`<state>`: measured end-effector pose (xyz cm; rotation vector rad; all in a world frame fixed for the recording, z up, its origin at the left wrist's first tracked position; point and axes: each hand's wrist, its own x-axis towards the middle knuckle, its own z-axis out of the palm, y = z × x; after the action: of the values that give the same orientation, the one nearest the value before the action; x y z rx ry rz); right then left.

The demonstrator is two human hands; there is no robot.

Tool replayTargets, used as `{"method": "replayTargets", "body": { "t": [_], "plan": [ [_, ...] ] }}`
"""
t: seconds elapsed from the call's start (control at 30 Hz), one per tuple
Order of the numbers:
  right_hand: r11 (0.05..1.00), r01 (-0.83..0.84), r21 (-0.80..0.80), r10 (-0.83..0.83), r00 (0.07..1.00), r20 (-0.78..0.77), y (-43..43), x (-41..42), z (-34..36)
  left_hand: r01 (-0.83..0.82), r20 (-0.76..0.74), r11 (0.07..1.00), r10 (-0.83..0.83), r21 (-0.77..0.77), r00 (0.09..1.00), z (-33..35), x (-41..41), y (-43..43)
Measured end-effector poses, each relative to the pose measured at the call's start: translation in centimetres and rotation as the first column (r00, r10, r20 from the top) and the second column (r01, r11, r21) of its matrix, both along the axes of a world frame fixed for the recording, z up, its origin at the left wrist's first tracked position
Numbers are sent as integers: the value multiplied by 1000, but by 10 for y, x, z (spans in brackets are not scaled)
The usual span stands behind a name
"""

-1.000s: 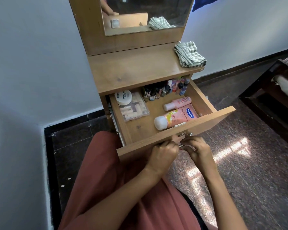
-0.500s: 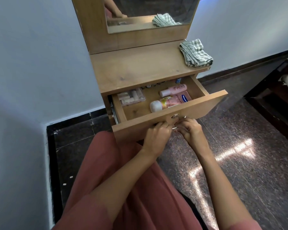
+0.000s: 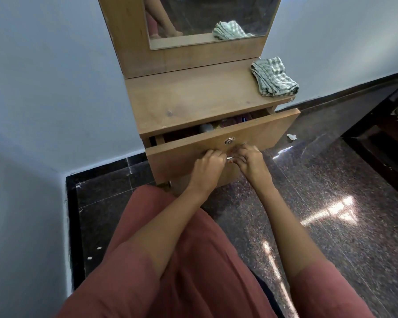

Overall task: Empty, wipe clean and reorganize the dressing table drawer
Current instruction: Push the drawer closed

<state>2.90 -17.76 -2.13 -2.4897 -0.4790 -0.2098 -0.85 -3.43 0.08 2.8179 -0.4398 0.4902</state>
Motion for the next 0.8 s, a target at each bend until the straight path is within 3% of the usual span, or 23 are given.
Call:
{"method": "replayTargets", "body": {
  "t": [0.37,0.53,0.8],
  "plan": [
    [1000,3,18,-4,1000,29,19,20,8,-33,-156,993,15,-113,988,11,22,8],
    [999,35,-8,-36,999,-22,24,28,3,-66,-245,997,53,-42,968,13,30,10],
    [998,63,-20,-64,997,-36,33,30,6,-87,-270,996,82,-9,959,12,37,13]
  ]
}}
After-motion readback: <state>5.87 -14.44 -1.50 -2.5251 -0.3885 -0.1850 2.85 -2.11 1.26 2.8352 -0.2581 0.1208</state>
